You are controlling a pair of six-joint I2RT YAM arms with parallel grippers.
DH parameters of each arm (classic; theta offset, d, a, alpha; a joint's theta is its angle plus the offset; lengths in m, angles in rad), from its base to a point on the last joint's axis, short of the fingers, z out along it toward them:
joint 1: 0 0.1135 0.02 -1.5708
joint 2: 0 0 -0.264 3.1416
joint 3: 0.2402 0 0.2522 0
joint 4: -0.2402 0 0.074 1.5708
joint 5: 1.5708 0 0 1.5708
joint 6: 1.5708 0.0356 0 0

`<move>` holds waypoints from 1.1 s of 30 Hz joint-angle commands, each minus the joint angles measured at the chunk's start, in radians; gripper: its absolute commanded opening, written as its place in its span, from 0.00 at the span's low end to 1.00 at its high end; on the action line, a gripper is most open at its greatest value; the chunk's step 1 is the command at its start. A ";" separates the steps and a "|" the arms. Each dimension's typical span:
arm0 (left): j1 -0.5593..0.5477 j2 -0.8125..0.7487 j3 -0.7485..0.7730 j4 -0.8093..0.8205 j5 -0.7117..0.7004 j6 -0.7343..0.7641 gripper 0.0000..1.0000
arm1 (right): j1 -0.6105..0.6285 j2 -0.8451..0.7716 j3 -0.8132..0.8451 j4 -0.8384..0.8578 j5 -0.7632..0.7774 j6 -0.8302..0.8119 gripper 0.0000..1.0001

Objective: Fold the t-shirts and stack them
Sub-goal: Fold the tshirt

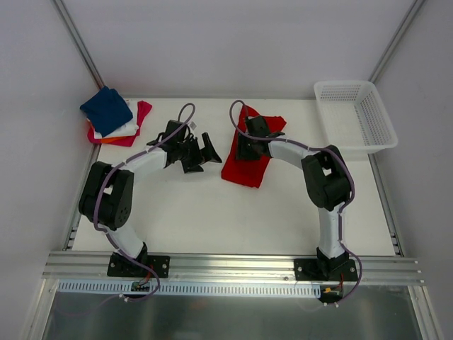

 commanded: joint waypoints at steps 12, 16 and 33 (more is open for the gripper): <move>0.043 -0.114 0.005 -0.063 -0.005 0.048 0.99 | 0.214 -0.157 -0.283 0.014 -0.008 0.123 0.48; 0.049 -0.128 -0.003 -0.066 -0.005 0.052 0.99 | 0.282 -0.276 -0.413 0.020 0.057 0.169 0.48; 0.051 -0.152 -0.056 -0.068 -0.015 0.055 0.99 | 0.362 -0.530 -0.611 -0.038 0.216 0.219 0.49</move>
